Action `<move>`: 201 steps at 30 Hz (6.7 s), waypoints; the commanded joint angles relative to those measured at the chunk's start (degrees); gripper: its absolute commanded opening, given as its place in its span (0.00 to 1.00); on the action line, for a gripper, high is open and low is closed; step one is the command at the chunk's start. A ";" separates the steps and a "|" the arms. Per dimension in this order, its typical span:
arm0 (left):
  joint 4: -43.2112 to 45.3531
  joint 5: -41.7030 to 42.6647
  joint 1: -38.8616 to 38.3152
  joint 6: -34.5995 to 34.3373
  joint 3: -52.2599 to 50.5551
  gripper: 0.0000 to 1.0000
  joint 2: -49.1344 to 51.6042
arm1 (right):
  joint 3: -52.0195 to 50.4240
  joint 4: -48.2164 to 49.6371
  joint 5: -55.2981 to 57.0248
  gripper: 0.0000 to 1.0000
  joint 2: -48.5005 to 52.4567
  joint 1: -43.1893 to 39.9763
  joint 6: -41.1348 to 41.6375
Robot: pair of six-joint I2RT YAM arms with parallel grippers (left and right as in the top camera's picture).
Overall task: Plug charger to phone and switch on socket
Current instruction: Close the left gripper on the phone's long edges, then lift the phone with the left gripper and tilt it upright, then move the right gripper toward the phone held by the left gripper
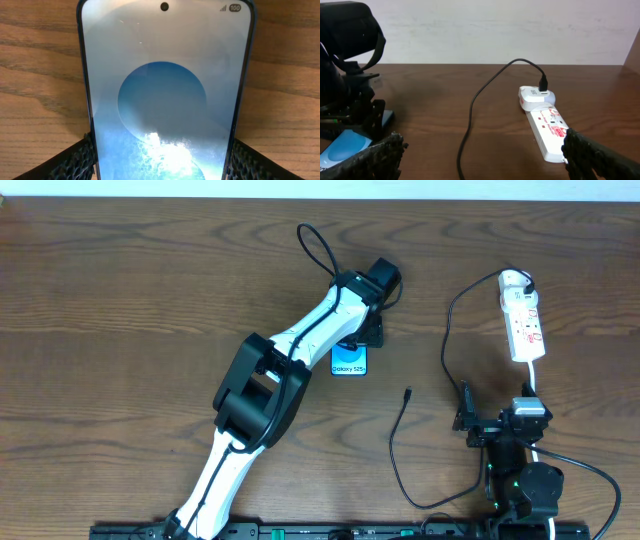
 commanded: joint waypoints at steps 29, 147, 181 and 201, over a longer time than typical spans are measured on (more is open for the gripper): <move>-3.54 7.93 0.87 0.22 -0.39 0.79 -2.25 | -0.09 -0.26 0.42 0.99 -0.28 0.37 -0.66; -13.88 91.84 28.13 -9.51 -0.39 0.68 -12.37 | -0.09 5.07 -21.24 0.99 -0.28 0.39 20.76; -13.86 91.84 28.13 -9.49 -0.39 0.68 -12.37 | 37.83 -2.01 -61.77 0.99 47.82 -0.31 26.27; -13.84 91.82 28.13 -9.49 -0.39 0.68 -12.37 | 83.58 -50.18 -3.72 0.88 72.57 30.93 19.56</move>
